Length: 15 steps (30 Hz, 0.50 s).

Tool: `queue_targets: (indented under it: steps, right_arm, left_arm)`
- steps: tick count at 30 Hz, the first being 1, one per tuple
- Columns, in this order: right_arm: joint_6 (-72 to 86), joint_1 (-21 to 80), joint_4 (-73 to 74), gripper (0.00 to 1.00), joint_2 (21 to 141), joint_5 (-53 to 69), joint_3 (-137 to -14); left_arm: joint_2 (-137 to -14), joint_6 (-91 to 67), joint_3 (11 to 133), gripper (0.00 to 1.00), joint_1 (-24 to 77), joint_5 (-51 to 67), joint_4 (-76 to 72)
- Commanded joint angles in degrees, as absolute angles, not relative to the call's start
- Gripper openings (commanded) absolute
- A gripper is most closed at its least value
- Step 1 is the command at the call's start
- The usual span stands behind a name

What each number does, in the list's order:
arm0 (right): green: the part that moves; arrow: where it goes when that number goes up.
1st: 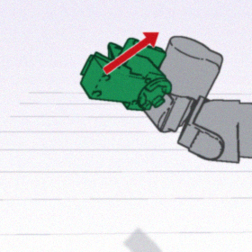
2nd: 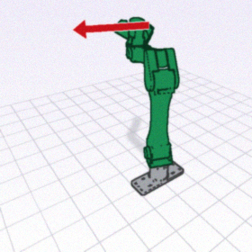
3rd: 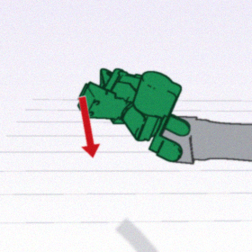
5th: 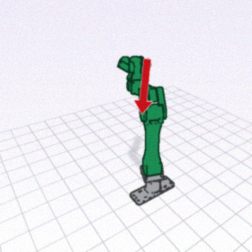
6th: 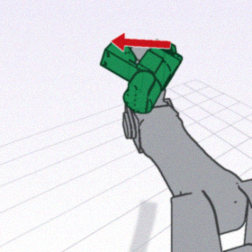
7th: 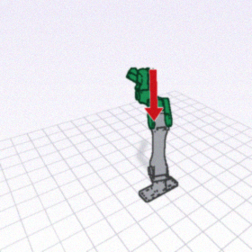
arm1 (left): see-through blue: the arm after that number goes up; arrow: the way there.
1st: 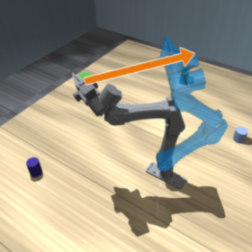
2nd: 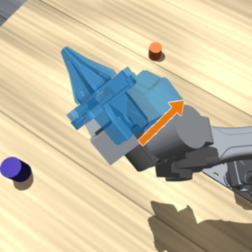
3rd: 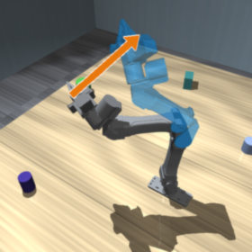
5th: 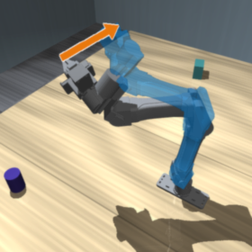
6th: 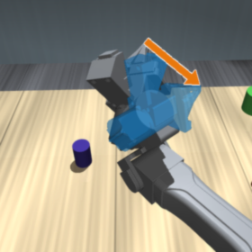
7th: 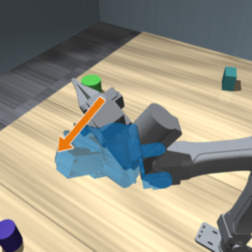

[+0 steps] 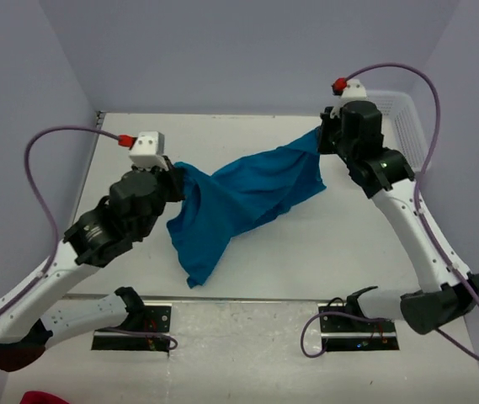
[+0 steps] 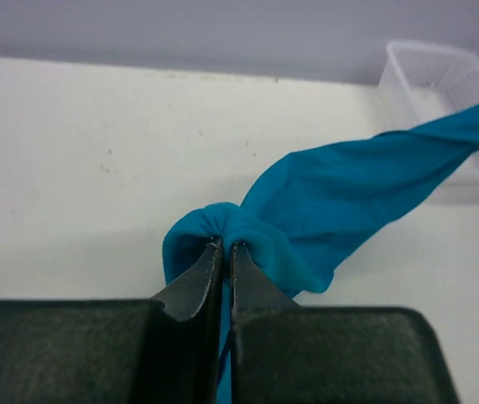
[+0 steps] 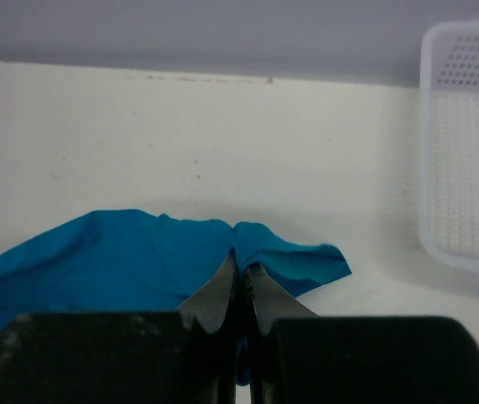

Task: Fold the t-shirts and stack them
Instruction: Flatten out the tshirt

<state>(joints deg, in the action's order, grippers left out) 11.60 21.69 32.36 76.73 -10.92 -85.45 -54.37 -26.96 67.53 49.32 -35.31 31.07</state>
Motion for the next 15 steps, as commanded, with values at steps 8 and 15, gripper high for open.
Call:
queue_targets:
  steps: [8, 15]
  right_arm:
    - [9.3, 21.8, 33.7, 0.0, 57.1, 2.8, -94.7]
    - [10.2, 21.8, 35.9, 0.0, 48.8, 10.0, -97.2]
  left_arm:
    - [-43.6, -15.4, 81.6, 0.0, 49.6, -38.5, 36.2]
    - [-40.0, -13.4, 87.9, 0.0, 49.5, -28.0, 35.5]
